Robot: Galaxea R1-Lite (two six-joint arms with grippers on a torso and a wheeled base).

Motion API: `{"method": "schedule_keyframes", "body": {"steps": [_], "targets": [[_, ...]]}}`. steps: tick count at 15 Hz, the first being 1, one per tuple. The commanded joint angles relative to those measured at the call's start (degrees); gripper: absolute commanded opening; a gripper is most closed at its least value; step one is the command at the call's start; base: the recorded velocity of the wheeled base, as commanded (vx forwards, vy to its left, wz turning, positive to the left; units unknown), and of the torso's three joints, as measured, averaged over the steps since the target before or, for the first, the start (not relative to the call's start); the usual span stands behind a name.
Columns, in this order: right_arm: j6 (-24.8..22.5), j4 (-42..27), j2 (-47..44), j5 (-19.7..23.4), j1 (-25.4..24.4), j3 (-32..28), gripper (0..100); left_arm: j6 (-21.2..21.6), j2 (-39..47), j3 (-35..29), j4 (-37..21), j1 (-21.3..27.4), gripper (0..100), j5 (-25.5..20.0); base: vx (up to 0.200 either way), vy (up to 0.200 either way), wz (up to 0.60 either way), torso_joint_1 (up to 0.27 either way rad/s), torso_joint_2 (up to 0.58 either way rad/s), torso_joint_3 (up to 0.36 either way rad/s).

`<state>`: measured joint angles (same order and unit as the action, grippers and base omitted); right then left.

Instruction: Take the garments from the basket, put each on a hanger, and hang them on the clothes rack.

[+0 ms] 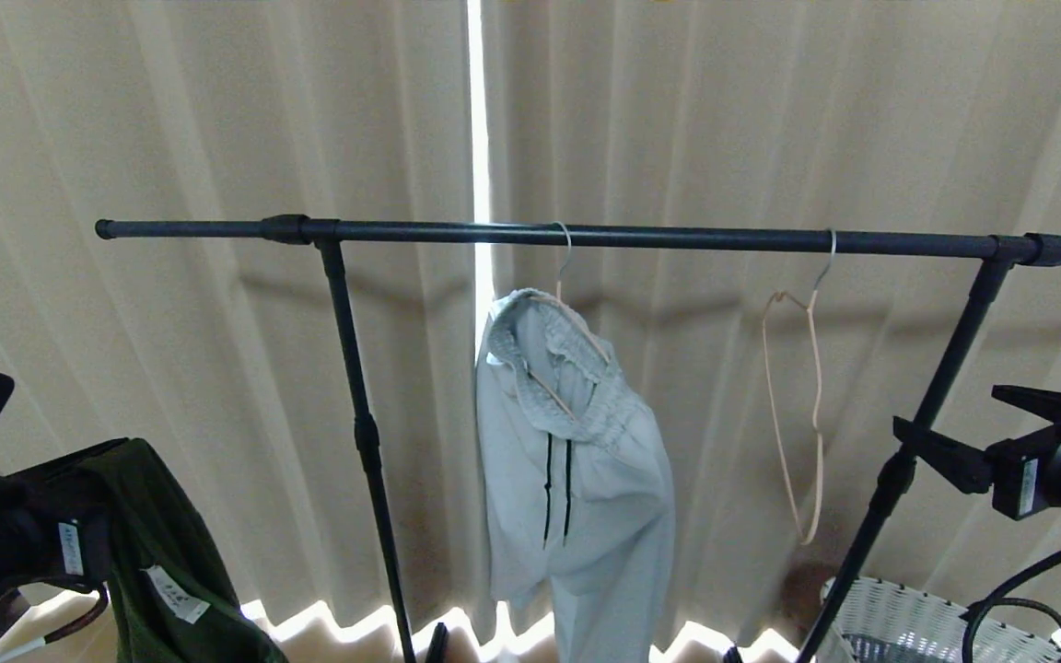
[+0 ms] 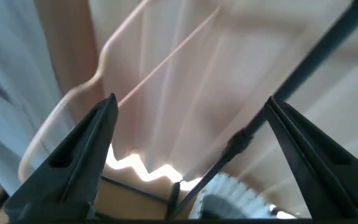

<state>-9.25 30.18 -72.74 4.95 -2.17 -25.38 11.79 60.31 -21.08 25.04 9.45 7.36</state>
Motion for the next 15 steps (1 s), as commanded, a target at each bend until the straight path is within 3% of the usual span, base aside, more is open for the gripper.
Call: {"method": "schedule_keyframes", "body": {"steps": [1, 3, 8, 15], "targets": [[4.24, -4.17, -1.0, -3.28, -6.27, -5.21, 100, -0.36, 0.34, -0.28, 0.54, -0.48, 0, 0.02, 0.0, 0.0, 0.0, 0.0, 0.0, 0.0], [9.43, -7.51, -3.28, -6.97, -11.28, -9.34, 100, -0.27, 0.6, -1.07, 1.5, -0.04, 0, -0.24, 0.0, 0.0, 0.0, 0.0, 0.0, 0.0], [9.87, -10.5, -12.34, -14.27, -11.89, -15.84, 100, -0.63, 4.47, -3.36, 4.49, -0.13, 0, -8.68, 0.0, 0.0, 0.0, 0.0, 0.0, 0.0], [11.36, -10.5, -17.08, -16.46, -12.33, -17.25, 100, -2.56, 13.96, -6.26, 10.64, 1.71, 0, -8.95, 0.0, 0.0, 0.0, 0.0, 0.0, 0.0]]}}
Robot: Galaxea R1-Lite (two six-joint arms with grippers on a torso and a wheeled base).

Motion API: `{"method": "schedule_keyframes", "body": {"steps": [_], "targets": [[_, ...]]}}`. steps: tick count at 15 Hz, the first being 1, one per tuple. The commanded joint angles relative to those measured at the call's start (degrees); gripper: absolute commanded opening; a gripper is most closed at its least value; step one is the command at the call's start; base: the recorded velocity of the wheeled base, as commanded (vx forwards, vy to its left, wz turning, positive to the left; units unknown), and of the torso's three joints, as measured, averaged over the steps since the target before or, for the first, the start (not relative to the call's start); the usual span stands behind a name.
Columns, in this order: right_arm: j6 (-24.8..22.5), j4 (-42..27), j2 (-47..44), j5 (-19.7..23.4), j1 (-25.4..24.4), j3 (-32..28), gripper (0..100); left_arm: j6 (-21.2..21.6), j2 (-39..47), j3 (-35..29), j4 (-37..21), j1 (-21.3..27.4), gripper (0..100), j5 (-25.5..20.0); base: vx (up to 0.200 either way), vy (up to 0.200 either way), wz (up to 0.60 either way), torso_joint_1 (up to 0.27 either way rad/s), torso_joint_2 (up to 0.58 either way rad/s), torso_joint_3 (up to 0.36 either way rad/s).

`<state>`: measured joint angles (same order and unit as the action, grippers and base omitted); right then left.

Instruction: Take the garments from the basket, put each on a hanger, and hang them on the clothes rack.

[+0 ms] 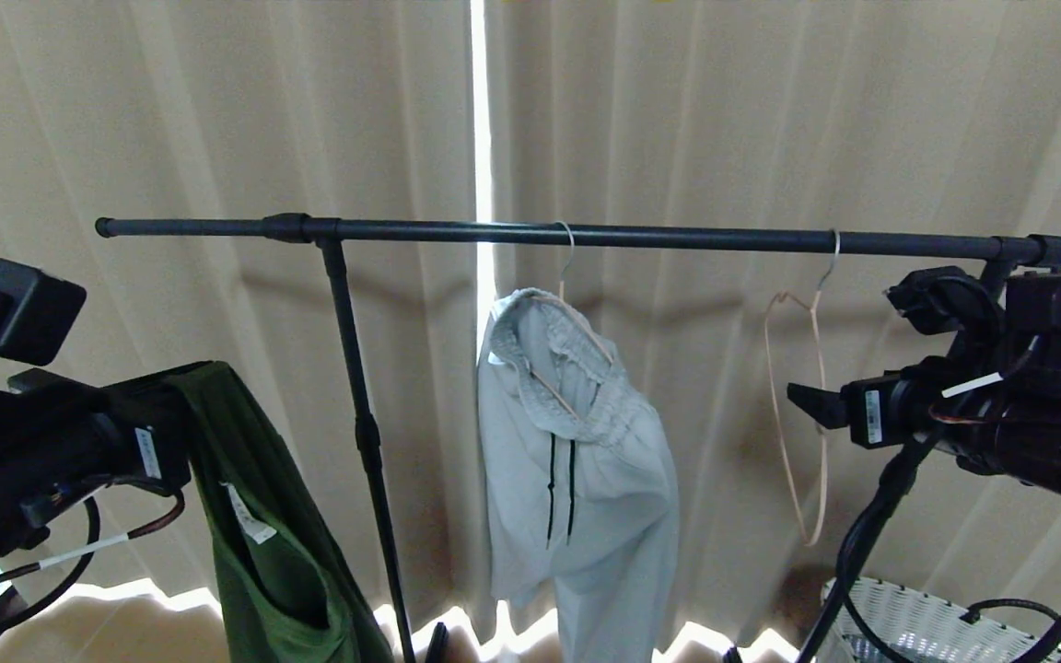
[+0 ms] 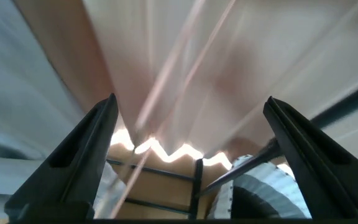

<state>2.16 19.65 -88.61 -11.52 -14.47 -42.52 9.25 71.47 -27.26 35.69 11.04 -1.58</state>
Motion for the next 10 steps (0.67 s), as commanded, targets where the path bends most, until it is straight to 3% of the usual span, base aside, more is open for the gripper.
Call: {"method": "schedule_keyframes", "body": {"steps": [1, 5, 10], "targets": [[0.83, 0.04, -2.88, -0.08, -0.65, -1.25, 100, -0.46, 4.73, 0.63, 2.89, 0.29, 0, 0.09, 0.0, 0.0, 0.0, 0.0, 0.0, 0.0], [3.56, 0.21, -6.22, -3.77, -1.97, -2.83, 100, -0.46, 4.46, 1.07, 3.07, 0.21, 0, 0.09, 0.0, 0.0, 0.0, 0.0, 0.0, 0.0], [3.73, -0.14, -5.43, -4.83, -2.76, -2.22, 100, -0.29, 4.46, 1.07, 3.07, 0.21, 0, 0.18, 0.0, 0.0, 0.0, 0.0, 0.0, 0.0]]}}
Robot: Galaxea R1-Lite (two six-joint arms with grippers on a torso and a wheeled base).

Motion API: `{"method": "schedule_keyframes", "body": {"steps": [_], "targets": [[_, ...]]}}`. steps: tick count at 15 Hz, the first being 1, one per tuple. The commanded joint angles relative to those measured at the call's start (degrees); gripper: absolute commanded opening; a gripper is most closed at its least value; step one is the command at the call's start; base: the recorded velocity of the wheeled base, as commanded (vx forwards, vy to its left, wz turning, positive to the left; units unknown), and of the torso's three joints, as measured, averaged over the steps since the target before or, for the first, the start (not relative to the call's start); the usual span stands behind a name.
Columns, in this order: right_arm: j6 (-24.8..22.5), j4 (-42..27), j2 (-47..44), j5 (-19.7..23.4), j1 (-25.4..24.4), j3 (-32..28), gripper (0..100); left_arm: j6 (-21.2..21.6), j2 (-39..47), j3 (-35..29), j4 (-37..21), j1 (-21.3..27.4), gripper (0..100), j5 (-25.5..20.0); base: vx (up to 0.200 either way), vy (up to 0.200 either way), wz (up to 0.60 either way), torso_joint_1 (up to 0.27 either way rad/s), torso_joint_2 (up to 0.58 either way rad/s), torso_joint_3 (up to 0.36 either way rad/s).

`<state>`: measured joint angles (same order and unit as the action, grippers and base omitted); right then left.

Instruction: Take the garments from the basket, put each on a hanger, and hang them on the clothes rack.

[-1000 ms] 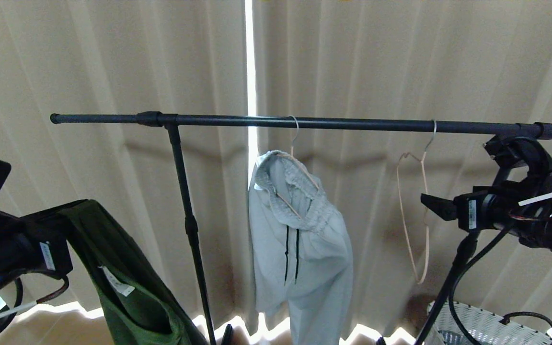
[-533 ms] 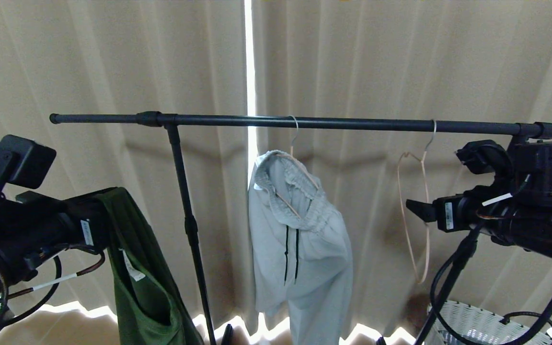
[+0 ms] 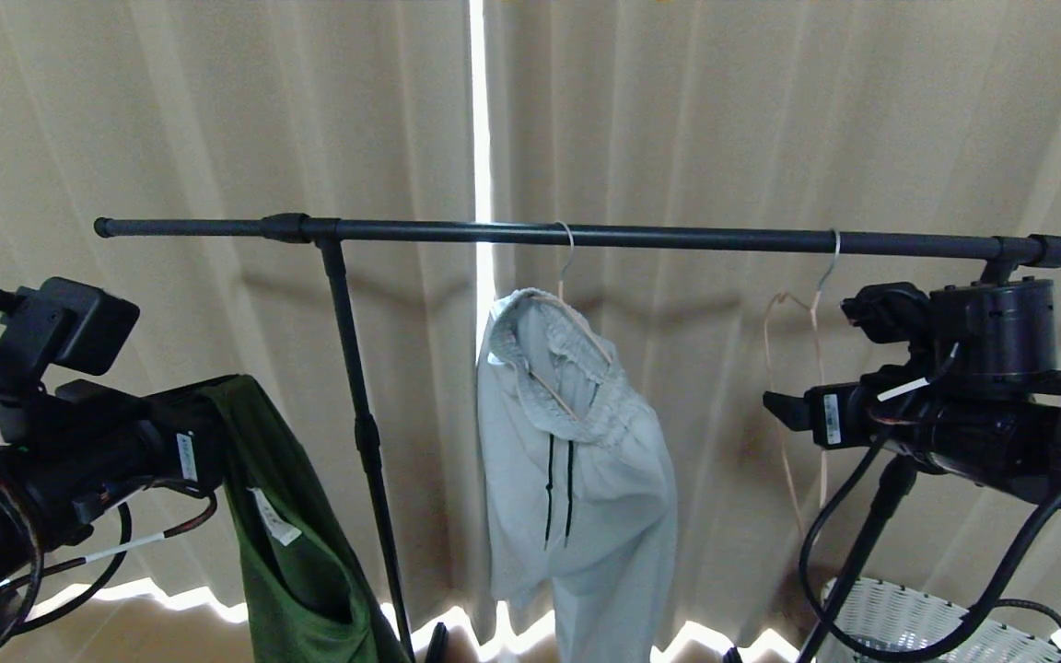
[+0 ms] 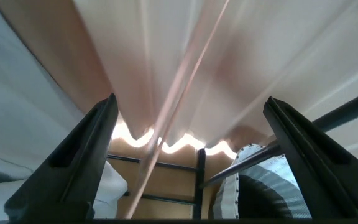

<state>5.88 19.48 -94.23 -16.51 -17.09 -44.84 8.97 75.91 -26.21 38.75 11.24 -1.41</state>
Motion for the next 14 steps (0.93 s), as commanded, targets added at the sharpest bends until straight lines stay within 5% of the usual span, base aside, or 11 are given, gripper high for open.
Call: {"method": "schedule_keyframes", "body": {"steps": [1, 5, 6, 14], "targets": [[-0.08, -0.06, 0.19, -0.37, -0.66, 0.1, 100, -0.01, -0.06, 0.02, 0.01, 0.01, 0, 0.01, 0.0, 0.0, 0.0, 0.0, 0.0, 0.0], [0.01, -0.58, 0.28, -0.81, -0.84, 0.45, 100, -0.01, -0.06, 0.11, 0.01, 0.01, 0, 0.01, 0.0, 0.0, 0.0, 0.0, 0.0, 0.0], [0.01, -0.58, 0.72, -0.98, -0.84, 0.8, 0, -0.01, -0.06, 0.11, 0.01, 0.01, 0, 0.01, 0.0, 0.0, 0.0, 0.0, 0.0, 0.0], [-0.08, -3.05, 6.69, -2.04, -0.05, 4.23, 0, 0.34, -0.15, 0.55, 0.01, 0.01, 0, 0.01, 0.0, 0.0, 0.0, 0.0, 0.0, 0.0]]}}
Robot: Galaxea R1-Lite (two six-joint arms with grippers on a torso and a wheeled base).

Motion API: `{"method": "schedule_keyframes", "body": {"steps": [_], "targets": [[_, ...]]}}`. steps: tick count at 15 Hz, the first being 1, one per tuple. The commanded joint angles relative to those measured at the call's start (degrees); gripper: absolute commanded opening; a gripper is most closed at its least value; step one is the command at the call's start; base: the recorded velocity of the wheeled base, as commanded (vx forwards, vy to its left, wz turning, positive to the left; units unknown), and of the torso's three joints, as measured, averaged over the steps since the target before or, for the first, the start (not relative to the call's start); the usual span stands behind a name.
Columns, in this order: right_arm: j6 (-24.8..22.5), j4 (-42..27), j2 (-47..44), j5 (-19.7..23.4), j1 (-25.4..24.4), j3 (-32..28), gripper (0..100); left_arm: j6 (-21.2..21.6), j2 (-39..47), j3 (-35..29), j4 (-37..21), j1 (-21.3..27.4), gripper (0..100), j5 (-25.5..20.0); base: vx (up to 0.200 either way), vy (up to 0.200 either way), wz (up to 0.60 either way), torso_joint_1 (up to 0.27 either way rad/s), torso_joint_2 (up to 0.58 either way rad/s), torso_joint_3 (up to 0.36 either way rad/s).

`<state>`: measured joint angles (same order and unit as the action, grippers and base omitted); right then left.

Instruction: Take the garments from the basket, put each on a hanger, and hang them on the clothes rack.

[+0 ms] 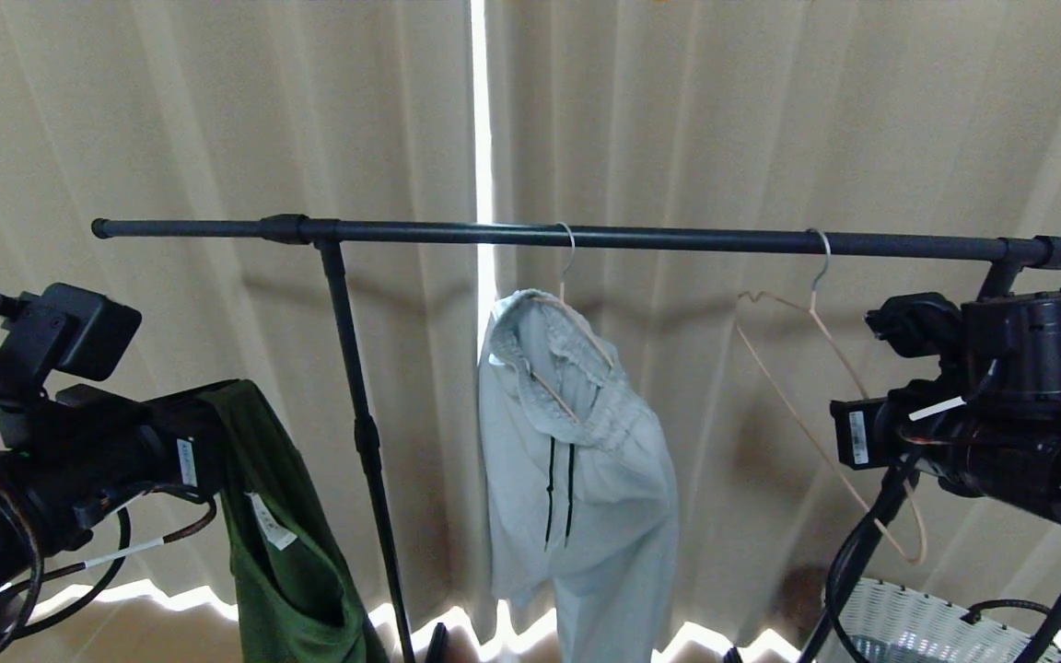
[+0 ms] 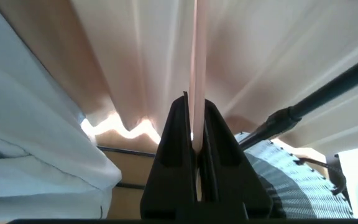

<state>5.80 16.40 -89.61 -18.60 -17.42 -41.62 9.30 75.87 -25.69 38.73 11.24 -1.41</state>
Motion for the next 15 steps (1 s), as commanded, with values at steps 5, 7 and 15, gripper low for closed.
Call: {"method": "schedule_keyframes", "body": {"steps": [5, 7, 15], "targets": [[0.09, 2.24, 5.59, 0.32, 1.07, 1.45, 0, 0.19, -0.02, 1.69, 3.19, 0.01, 0, 0.01, 0.0, 0.0, 0.0, 0.0, 0.0, 0.0], [0.17, 2.76, 7.52, 0.41, 1.16, 1.54, 0, 0.28, 0.33, 3.1, 6.45, 0.01, 0, 0.01, 0.0, 0.0, 0.0, 0.0, 0.0, 0.0], [0.26, 3.99, 14.99, 2.61, 1.16, 10.33, 0, 0.45, 1.29, 3.1, 7.76, 0.01, 0, 0.01, 0.0, 0.0, 0.0, 0.0, 0.0, 0.0]]}}
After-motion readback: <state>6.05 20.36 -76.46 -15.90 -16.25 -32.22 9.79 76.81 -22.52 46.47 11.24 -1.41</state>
